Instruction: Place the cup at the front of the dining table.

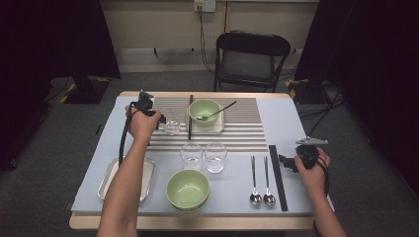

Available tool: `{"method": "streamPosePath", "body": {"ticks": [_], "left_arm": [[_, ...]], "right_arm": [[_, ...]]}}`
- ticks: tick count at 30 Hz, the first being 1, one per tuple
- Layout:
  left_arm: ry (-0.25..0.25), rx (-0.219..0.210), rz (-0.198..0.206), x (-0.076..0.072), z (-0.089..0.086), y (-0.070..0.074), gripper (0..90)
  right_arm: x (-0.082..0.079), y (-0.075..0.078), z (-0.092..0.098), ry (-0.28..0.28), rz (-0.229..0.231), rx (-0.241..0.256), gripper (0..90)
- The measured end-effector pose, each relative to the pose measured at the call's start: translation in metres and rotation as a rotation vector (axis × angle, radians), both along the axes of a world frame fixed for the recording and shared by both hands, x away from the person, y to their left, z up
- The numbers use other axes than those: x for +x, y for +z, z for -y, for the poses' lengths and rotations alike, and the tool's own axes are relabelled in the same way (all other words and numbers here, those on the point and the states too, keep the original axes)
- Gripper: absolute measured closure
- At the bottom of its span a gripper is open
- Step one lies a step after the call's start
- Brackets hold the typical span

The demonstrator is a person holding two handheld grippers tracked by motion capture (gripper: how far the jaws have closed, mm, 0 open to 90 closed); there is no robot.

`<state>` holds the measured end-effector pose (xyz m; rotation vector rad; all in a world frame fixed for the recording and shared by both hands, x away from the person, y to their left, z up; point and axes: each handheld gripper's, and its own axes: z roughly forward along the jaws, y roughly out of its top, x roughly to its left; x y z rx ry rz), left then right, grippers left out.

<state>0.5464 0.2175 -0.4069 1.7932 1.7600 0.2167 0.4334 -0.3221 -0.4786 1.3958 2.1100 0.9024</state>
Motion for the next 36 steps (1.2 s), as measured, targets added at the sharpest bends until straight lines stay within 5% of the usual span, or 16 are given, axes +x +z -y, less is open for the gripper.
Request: {"method": "streamPosePath", "body": {"ticks": [36], "left_arm": [[0.010,-0.006,0.045,0.0036,0.0011,0.0007,53.6]], "right_arm": [[0.0001,0.0000,0.0001,0.000,0.000,0.001,16.4]]}}
